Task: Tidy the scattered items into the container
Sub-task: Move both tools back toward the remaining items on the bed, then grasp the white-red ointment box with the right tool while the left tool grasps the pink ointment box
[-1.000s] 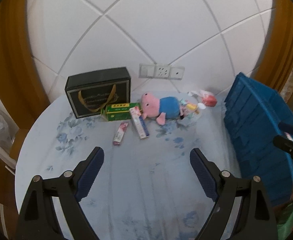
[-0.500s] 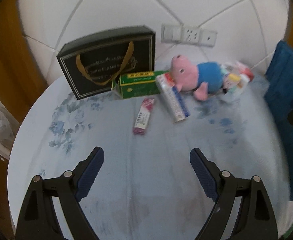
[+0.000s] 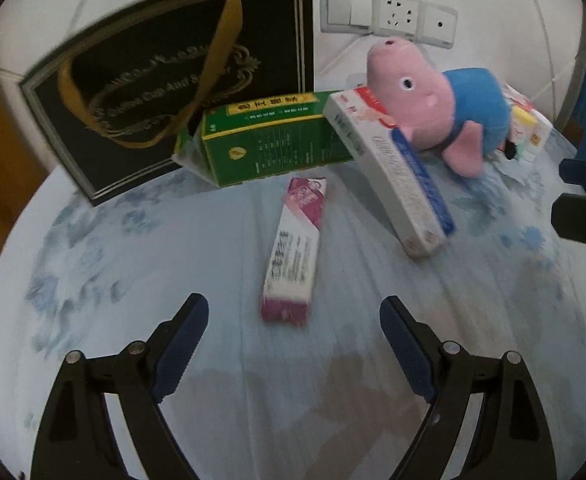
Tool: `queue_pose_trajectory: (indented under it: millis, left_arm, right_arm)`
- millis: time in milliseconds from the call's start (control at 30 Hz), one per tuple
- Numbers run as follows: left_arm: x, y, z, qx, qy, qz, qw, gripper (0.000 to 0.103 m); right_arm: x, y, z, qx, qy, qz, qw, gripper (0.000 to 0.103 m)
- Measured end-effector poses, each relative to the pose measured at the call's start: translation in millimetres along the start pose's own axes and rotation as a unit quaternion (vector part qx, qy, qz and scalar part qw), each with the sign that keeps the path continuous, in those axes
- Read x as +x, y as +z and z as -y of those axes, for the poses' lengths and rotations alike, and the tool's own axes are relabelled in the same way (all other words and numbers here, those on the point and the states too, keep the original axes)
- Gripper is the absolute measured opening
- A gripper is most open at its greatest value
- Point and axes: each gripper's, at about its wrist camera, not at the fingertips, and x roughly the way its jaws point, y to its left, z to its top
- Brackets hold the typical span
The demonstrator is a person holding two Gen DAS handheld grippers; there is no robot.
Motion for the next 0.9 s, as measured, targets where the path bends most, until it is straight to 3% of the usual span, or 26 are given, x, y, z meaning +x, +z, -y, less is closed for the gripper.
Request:
queue_pose_trajectory:
  millis: [100,167,200,267,333,533,600,667,700,733,900]
  left_arm:
    - [25,11,-7,-0.011,-0.025,-0.007,0.9996,0.083]
    - [38,15,-7,-0.009,-0.049,-0.013,0.9987,0.065]
    - [38,16,-5,0.0,-0.044,-0.004,0.999,0.06]
    - [38,16,-3,0.007,-0.046,0.005,0.9989,0.038]
    - [36,15,-7,0.0,-0.041,0.008,0.9991,0.028]
    - [23,-2,-16,-0.013,-0.032,0.014,0.9993,0.028]
    - [18,-9,-16,-0.011,-0.029,0.012,0.9995,0.028]
    - [14,-14,-17,-0.015,-0.03,0.013,0.9994,0.028]
    - [12,-17,-17,-0.017,-0.028,0.013,0.9994,0.028]
    - [10,-20,-16,-0.019,-0.026,0.013,0.9994,0.028]
    - [1,-30,-20,-0.037,-0.016,0.014,0.9991,0.028]
  right_arm:
    - [27,11,-4,-0.008,-0.004,-0.001,1.0,0.103]
    - [43,16,-6,-0.007,-0.003,-0.005,1.0,0.103]
    - [49,18,-7,-0.007,-0.001,-0.006,1.0,0.103]
    - [63,23,-10,-0.013,-0.003,-0.008,1.0,0.103]
    - [74,28,-14,-0.015,0.001,-0.006,1.0,0.103]
    - [104,42,-29,-0.015,-0.008,-0.009,1.0,0.103]
    - [110,44,-33,-0.026,-0.017,-0.009,0.999,0.094]
    - [117,44,-35,-0.028,-0.02,-0.02,0.999,0.065]
    - [119,44,-34,-0.024,-0.018,-0.026,0.999,0.057]
    - [120,42,-33,-0.022,-0.017,-0.028,0.999,0.043]
    - [109,28,-38,-0.039,-0.012,-0.025,0.999,0.039]
